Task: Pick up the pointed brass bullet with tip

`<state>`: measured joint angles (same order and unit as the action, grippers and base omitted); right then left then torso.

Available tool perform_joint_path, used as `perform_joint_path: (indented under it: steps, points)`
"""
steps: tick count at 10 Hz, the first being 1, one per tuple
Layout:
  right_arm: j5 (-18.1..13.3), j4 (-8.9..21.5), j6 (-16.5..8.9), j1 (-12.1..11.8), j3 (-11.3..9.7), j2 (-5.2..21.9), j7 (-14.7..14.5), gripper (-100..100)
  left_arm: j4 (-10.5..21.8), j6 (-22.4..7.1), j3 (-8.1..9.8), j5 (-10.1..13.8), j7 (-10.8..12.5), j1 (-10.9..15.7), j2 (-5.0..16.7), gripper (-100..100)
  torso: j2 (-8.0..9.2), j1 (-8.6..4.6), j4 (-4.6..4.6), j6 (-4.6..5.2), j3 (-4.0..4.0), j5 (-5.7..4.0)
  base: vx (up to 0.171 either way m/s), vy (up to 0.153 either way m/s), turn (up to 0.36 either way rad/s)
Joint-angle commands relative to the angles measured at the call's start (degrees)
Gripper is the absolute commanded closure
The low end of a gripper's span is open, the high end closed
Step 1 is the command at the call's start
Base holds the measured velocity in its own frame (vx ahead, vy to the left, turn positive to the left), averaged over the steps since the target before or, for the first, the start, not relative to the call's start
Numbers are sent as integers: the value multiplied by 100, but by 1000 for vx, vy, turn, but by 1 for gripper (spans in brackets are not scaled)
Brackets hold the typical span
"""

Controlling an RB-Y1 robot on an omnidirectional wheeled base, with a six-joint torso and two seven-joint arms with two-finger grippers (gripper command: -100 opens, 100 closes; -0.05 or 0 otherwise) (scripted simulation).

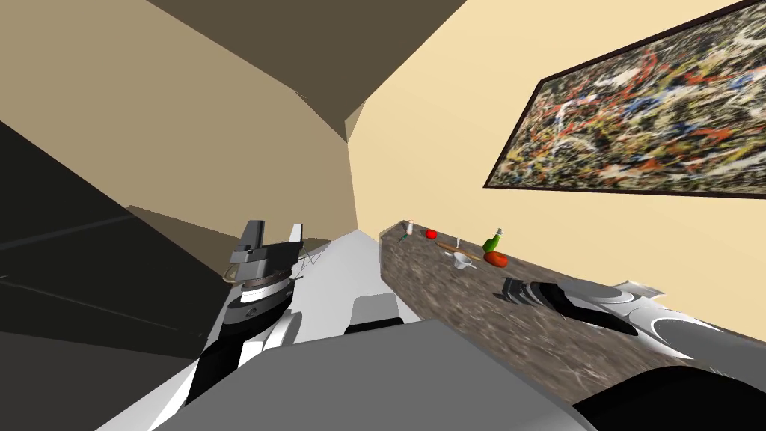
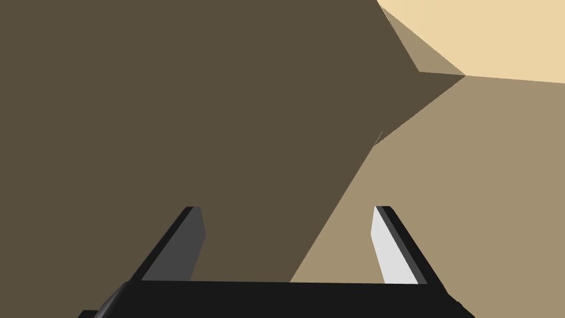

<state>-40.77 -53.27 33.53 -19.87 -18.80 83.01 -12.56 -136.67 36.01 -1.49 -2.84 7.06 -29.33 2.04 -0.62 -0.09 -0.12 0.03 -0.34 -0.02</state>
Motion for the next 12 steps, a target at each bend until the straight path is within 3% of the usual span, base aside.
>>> perform_joint_path:
  steps: [1, 2, 4, 6, 12]
  points:
    - [-119, 286, -56, 9, -87, 115, -35, -100, 0, 0, 0, 0, 0, 0, 0, 0, 0, 0, 0, 0, 0, 0, 242, -31, 153]
    - [-176, 589, -77, -15, -129, 166, -70, -100, 0, 0, 0, 0, 0, 0, 0, 0, -23, -11, -6, -2, -14, -4, 323, -26, 184]
    - [-176, 606, -77, -15, -129, 166, -70, -100, -1, 0, 0, 0, 0, -1, 0, 0, -37, -2, -11, -1, -24, -4, 164, 0, 12]
    - [-272, 952, -115, -69, -222, 202, -130, -100, 0, 0, 0, 0, 0, 0, 0, 0, 12, 4, 2, 0, 6, -1, 172, -13, 108]
    - [-402, 1326, -128, -190, -444, 20, -208, -100, 0, 0, 0, 0, 0, 0, 0, 0, -5, 2, -4, 1, -6, -4, 195, -11, 77]
